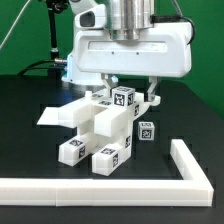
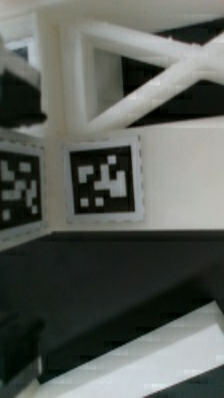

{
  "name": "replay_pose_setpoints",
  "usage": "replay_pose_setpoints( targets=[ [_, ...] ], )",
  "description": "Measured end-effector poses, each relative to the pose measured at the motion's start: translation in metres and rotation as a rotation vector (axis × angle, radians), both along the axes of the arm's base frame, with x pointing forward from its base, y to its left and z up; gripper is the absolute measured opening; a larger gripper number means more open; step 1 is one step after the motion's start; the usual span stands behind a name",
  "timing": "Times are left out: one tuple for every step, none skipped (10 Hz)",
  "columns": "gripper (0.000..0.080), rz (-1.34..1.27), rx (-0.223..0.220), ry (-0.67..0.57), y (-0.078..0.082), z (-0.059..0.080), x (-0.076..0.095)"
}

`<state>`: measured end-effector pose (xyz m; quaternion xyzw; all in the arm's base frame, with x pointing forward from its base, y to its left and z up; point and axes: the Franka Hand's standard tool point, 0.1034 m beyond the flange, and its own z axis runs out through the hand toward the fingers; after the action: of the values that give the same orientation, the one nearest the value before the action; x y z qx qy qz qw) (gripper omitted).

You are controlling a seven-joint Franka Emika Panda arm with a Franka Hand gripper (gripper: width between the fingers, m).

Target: Assemble chair

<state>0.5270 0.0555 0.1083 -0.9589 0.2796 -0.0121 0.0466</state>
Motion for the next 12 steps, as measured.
replay_pose_setpoints(
  targets=[
    [0.0393, 0.000, 0.000, 0.000, 0.000, 0.000, 0.000],
    [0.0393, 0.000, 0.000, -0.001, 0.000, 0.000, 0.000],
    [0.0284, 0.000, 0.000, -0.001, 0.000, 0.000, 0.000],
    [0.0284, 0.008, -0.001, -0.001, -0.001, 0.001, 0.001],
    [0.0284, 0.046, -0.006, 0.001, -0.007, 0.001, 0.007],
    [0.0284, 0.066, -0.009, -0.001, -0.012, 0.000, 0.019],
    [0.0284, 0.088, -0.010, 0.000, -0.013, 0.000, 0.030],
    [0.0284, 0.121, -0.012, -0.002, -0.016, 0.001, 0.042],
    [0.0284, 0.140, -0.016, -0.008, -0.021, 0.001, 0.051],
    [0.0284, 0.156, -0.019, -0.014, -0.026, 0.001, 0.056],
    [0.0284, 0.173, -0.024, -0.023, -0.036, 0.001, 0.062],
    [0.0284, 0.171, -0.026, -0.028, -0.042, 0.001, 0.066]
  ],
)
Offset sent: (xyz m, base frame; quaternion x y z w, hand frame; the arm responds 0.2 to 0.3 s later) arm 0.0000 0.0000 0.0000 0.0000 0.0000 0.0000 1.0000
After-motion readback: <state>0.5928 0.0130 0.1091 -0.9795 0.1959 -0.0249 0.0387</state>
